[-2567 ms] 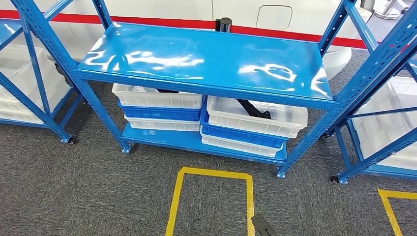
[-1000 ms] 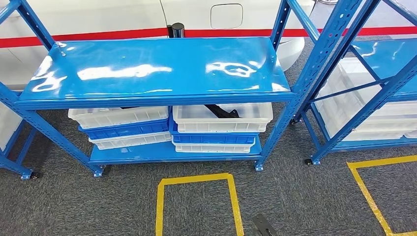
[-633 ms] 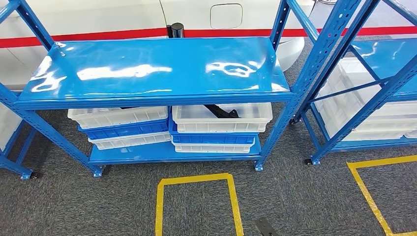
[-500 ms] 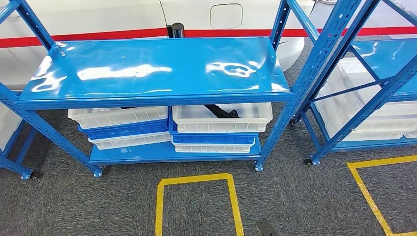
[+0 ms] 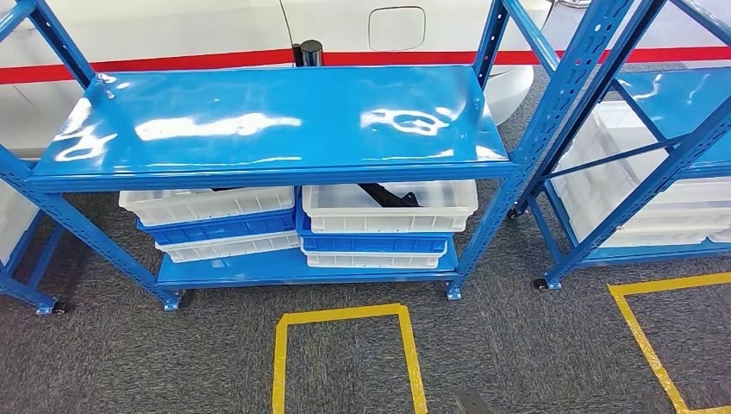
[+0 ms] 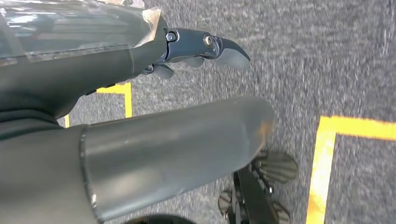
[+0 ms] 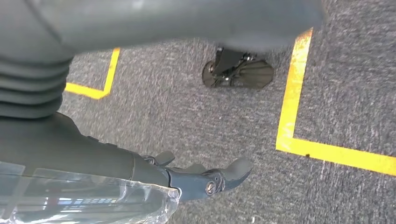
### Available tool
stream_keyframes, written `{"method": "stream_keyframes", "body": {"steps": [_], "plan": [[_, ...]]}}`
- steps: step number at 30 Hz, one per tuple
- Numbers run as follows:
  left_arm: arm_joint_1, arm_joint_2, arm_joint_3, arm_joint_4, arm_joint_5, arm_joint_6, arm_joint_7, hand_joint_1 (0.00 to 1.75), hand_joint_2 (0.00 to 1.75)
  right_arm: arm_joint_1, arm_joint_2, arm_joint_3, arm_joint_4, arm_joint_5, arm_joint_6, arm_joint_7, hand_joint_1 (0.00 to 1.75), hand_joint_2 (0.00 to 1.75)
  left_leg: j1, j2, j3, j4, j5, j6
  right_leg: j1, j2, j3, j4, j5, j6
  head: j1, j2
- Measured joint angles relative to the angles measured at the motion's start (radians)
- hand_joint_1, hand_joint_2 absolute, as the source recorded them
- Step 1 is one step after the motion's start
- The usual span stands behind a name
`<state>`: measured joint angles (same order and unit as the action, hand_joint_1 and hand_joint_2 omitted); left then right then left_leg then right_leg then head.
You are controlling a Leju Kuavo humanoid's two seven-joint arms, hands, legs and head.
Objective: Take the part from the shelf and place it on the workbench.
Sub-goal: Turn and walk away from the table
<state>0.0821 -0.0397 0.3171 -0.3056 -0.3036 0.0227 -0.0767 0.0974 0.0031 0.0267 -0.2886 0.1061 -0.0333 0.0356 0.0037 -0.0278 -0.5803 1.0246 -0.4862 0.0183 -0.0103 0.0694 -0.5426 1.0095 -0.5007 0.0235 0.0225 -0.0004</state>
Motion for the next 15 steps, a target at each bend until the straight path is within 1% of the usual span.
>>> {"method": "stream_keyframes", "body": {"steps": [3, 8, 11, 15], "plan": [[0.018, 0.008, -0.083, -0.018, 0.092, -0.005, 0.022, 0.00, 0.00, 0.016, 0.000, -0.001, -0.020, -0.032, 0.009, -0.009, 0.00, 0.00, 0.000, 0.000, 0.000, 0.000, 0.000, 0.000, 0.000, 0.000, 0.000, 0.000, 0.000, 0.000, 0.000, 0.000], [0.042, 0.019, -0.189, -0.042, 0.226, -0.015, 0.053, 0.00, 0.00, 0.037, -0.001, -0.002, -0.045, -0.078, 0.023, -0.023, 0.00, 0.00, 0.000, 0.000, 0.000, 0.000, 0.000, 0.000, 0.000, 0.000, 0.000, 0.000, 0.000, 0.000, 0.000, 0.000], [0.049, 0.023, -0.230, -0.050, 0.284, -0.016, 0.067, 0.00, 0.00, 0.044, -0.001, -0.003, -0.056, -0.097, 0.027, -0.028, 0.00, 0.00, 0.000, 0.000, 0.000, 0.000, 0.000, 0.000, 0.000, 0.000, -0.001, 0.000, -0.001, 0.000, 0.000, 0.000], [0.056, 0.027, -0.261, -0.060, 0.302, -0.017, 0.072, 0.00, 0.00, 0.048, -0.002, -0.003, -0.063, -0.105, 0.032, -0.032, 0.00, 0.00, 0.000, 0.000, 0.001, 0.000, 0.000, 0.000, 0.000, 0.000, -0.002, 0.000, -0.001, 0.001, 0.000, 0.000]]}}
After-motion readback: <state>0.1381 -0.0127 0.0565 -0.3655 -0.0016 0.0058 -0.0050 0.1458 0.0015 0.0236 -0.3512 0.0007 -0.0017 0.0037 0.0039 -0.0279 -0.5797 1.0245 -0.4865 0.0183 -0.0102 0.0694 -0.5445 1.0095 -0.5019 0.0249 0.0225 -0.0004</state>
